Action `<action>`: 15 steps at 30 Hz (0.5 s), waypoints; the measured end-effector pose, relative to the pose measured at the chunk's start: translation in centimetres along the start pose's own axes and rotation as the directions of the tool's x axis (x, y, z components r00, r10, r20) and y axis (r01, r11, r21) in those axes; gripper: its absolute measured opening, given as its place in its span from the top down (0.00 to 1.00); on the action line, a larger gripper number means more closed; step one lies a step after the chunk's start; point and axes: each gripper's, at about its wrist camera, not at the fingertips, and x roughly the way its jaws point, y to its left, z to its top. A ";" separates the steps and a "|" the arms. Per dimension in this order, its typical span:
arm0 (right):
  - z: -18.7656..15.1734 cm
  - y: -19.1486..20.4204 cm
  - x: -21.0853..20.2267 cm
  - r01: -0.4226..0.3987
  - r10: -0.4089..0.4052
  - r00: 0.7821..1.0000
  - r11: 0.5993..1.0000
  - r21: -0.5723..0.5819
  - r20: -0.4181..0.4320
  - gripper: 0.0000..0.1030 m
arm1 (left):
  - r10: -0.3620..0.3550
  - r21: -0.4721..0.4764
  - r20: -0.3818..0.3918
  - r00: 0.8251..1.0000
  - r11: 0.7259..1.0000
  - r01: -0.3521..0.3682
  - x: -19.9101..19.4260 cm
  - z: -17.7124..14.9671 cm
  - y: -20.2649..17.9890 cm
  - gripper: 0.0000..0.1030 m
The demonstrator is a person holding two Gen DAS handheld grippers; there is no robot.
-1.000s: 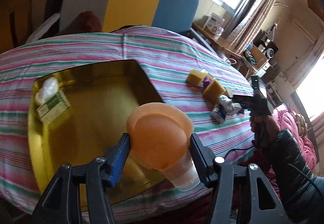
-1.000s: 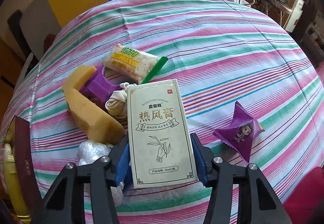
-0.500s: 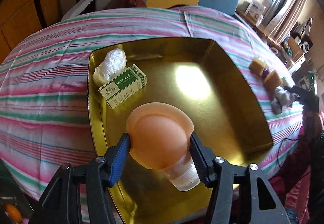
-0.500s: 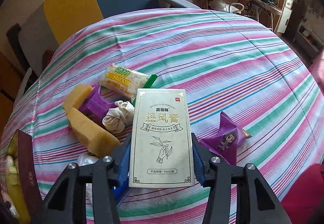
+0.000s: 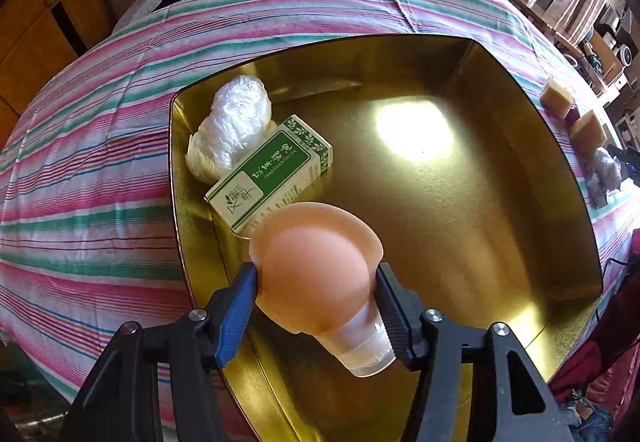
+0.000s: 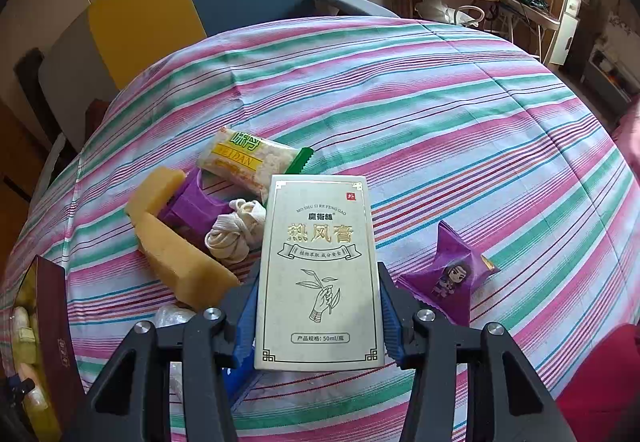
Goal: Organize objects
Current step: 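Lower the mushroom bottle into the tray and open the left gripper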
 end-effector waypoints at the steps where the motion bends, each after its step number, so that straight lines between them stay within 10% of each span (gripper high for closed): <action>1: 0.0 0.0 0.0 0.001 -0.001 1.000 1.000 0.000 0.001 0.50 | 0.007 0.007 -0.006 1.000 1.000 -0.007 0.2 0.1 -0.1 0.42; 15: 0.2 -0.4 -0.3 0.007 -0.007 1.000 1.000 0.023 0.019 0.50 | 0.067 0.039 0.040 0.997 0.997 -0.069 -0.8 -0.5 -0.9 0.26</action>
